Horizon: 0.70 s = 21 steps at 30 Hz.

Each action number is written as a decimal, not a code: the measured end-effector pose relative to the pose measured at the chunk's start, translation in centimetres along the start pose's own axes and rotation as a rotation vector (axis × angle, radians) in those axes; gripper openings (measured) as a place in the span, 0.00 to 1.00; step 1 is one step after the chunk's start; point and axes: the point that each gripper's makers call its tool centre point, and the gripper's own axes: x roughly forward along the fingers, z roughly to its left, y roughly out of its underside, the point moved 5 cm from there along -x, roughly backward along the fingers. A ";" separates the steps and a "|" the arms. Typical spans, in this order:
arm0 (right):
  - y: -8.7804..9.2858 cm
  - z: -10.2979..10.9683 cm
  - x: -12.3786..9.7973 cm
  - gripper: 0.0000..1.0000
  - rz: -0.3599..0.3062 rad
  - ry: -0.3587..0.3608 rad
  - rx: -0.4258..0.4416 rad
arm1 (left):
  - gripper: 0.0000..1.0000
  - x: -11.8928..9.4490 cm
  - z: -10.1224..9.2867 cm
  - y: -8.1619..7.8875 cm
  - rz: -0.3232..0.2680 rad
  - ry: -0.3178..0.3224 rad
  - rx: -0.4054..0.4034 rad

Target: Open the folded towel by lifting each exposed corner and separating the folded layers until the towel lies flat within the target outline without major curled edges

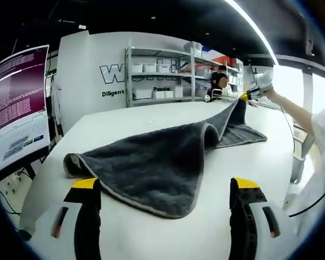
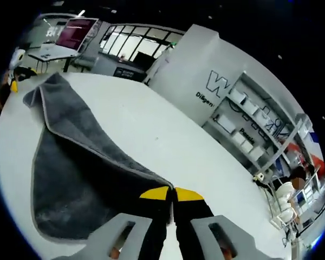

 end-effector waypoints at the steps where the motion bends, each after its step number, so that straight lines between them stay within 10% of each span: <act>1: 0.7 -0.2 0.5 0.00 0.011 0.000 0.016 | 0.98 0.0 -0.1 0.0 0.000 0.001 0.001; 21: 7.4 -0.6 7.2 0.00 0.118 0.030 0.126 | 0.97 -0.1 -0.9 0.0 0.015 0.008 0.011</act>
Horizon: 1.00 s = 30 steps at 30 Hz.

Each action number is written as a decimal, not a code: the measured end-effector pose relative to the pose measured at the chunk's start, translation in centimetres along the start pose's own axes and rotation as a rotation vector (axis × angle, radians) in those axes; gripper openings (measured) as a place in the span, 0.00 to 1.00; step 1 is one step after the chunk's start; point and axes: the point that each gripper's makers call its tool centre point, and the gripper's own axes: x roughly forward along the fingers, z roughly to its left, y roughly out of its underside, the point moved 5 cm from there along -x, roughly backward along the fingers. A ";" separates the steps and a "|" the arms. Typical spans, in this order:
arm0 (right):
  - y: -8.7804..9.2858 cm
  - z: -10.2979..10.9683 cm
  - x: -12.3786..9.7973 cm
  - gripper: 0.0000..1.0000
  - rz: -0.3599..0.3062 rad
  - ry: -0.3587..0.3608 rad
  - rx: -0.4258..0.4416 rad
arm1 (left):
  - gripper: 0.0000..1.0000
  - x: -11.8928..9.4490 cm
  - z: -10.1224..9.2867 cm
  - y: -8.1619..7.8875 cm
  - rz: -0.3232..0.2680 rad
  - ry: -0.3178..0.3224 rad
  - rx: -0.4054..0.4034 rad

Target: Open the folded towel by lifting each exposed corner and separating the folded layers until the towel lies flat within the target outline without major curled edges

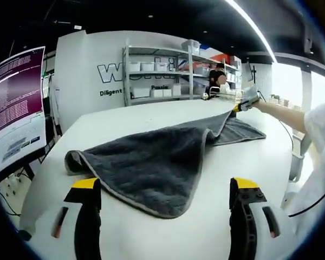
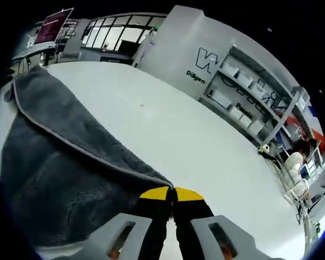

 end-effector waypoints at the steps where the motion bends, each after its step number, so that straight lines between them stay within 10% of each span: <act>1: 0.2 0.1 0.3 0.00 0.004 0.001 0.000 | 0.97 0.0 -0.1 0.0 0.001 0.001 0.000; 13: 1.6 0.3 2.3 0.00 0.038 0.020 0.050 | 0.97 0.0 -0.1 0.2 0.004 -0.001 -0.008; 30: -1.3 -0.8 -2.6 0.14 -0.137 -0.020 0.202 | 0.96 0.6 -0.3 0.3 0.007 0.018 -0.008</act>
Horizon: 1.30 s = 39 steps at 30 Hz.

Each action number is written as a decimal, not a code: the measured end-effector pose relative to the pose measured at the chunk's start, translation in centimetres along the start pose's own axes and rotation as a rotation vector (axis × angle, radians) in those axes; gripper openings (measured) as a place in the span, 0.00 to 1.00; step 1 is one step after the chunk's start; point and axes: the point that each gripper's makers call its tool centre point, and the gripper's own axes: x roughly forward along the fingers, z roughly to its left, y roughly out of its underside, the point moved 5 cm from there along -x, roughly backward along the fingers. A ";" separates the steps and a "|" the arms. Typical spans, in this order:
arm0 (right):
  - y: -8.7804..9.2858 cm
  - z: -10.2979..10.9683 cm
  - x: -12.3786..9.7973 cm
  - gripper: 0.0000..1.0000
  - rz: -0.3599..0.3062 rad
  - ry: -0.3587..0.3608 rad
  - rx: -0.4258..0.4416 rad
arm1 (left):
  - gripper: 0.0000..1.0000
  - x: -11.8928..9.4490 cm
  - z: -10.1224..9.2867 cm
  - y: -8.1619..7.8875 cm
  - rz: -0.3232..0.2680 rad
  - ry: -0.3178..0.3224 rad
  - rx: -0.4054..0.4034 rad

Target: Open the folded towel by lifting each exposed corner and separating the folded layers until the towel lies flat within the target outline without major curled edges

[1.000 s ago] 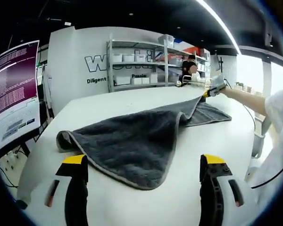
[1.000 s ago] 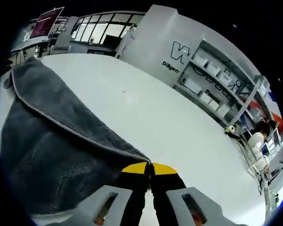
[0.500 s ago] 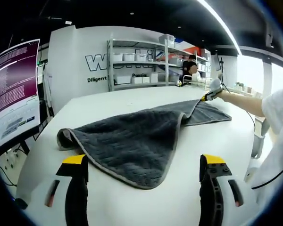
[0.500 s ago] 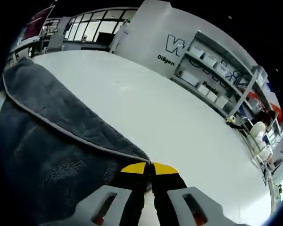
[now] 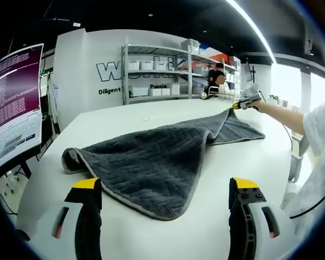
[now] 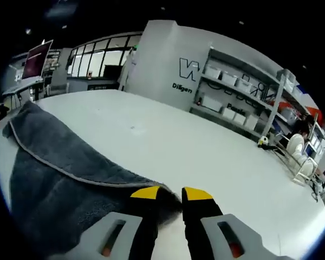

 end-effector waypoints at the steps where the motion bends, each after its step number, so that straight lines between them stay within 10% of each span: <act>1: 0.0 0.2 -0.1 0.15 0.013 -0.008 -0.005 | 0.96 0.0 0.0 0.0 0.001 0.001 0.000; 23: -4.1 7.1 -9.6 0.44 -0.129 -0.180 -0.026 | 0.96 0.1 0.4 0.0 -0.004 0.003 0.000; 39: -3.4 12.8 -15.3 0.68 -0.132 -0.242 0.005 | 0.96 0.3 -0.2 0.2 0.010 0.016 0.007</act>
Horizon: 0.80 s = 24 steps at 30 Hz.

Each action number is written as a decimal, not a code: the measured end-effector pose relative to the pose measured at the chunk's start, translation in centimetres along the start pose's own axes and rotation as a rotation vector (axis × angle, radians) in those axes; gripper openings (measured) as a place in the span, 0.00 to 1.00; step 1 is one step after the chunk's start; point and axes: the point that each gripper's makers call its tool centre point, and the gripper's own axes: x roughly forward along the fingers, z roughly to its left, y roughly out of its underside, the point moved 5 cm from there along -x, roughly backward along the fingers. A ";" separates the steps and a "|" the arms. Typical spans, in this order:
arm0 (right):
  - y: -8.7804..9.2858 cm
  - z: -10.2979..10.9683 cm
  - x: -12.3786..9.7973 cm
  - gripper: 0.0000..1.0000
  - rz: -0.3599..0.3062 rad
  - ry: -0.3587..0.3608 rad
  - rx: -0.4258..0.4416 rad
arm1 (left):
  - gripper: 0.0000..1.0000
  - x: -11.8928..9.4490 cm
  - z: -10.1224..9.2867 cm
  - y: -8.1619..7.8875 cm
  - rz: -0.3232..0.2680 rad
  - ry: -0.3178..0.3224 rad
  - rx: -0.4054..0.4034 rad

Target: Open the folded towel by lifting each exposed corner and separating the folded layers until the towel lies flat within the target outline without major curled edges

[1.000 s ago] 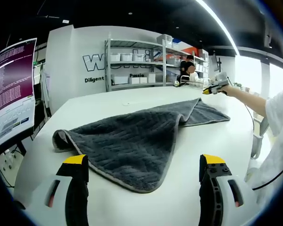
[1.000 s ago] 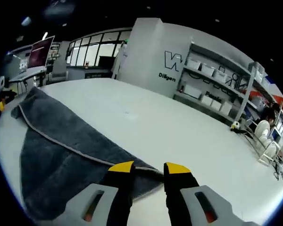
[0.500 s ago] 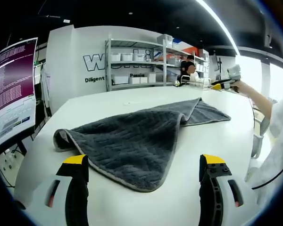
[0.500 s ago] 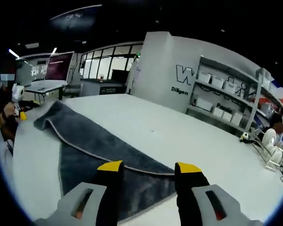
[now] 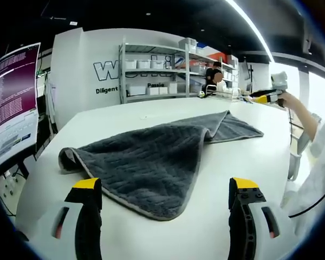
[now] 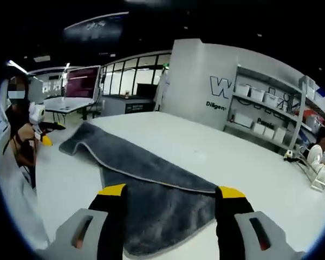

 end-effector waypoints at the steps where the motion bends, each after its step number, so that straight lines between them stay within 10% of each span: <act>1: 0.1 0.2 -0.2 0.69 0.002 0.001 0.003 | 0.96 0.0 0.0 0.0 0.002 0.000 0.001; 24: 3.5 5.3 -3.1 0.97 0.006 0.003 0.137 | 0.96 -0.5 0.0 0.7 0.040 -0.006 0.010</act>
